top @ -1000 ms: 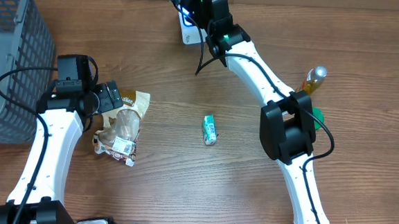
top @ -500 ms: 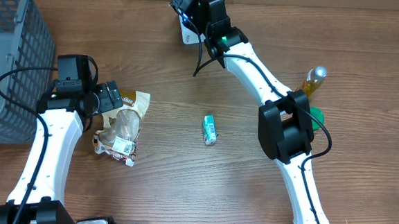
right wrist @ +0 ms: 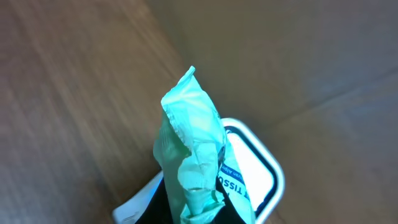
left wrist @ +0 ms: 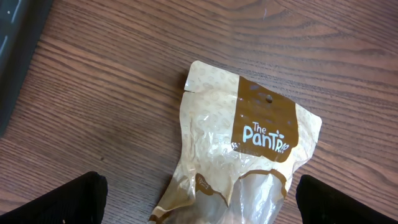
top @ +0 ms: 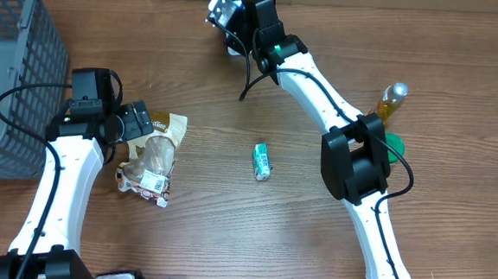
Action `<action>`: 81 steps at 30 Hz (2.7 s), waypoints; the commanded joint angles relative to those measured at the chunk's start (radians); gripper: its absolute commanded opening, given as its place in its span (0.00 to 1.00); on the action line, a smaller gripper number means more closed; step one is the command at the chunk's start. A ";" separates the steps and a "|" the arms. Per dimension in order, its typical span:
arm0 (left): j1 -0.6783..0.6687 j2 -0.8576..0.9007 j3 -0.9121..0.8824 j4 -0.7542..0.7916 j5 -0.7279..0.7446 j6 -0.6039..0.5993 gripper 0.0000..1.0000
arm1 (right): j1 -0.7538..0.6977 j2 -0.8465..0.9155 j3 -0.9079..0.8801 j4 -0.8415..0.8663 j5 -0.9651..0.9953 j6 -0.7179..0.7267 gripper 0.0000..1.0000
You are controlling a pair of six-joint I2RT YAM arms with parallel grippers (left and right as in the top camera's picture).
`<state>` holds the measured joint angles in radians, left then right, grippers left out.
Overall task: Scan the item barcode
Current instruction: 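Hold the large teal pack in front of the white scanner, then carry the pack back right and lower it toward the table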
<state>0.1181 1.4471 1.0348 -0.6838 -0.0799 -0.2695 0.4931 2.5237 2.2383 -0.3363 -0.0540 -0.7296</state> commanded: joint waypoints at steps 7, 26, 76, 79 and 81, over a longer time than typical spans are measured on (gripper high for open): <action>0.000 0.004 0.020 0.000 -0.005 0.008 1.00 | 0.003 0.006 -0.001 -0.051 -0.064 0.027 0.04; 0.000 0.004 0.020 0.001 -0.005 0.008 1.00 | -0.005 -0.186 0.000 0.114 0.094 0.333 0.04; 0.000 0.004 0.020 0.001 -0.006 0.008 0.99 | -0.154 -0.481 -0.633 -1.012 0.124 0.890 0.18; 0.000 0.004 0.020 0.001 -0.005 0.008 1.00 | -0.154 -0.481 -0.633 -1.003 0.124 0.890 0.23; 0.000 0.004 0.020 0.001 -0.005 0.008 1.00 | -0.154 -0.481 -0.633 -0.995 0.125 0.890 0.54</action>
<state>0.1181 1.4471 1.0348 -0.6842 -0.0799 -0.2695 0.3435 2.0510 1.6104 -1.3392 0.0597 0.1627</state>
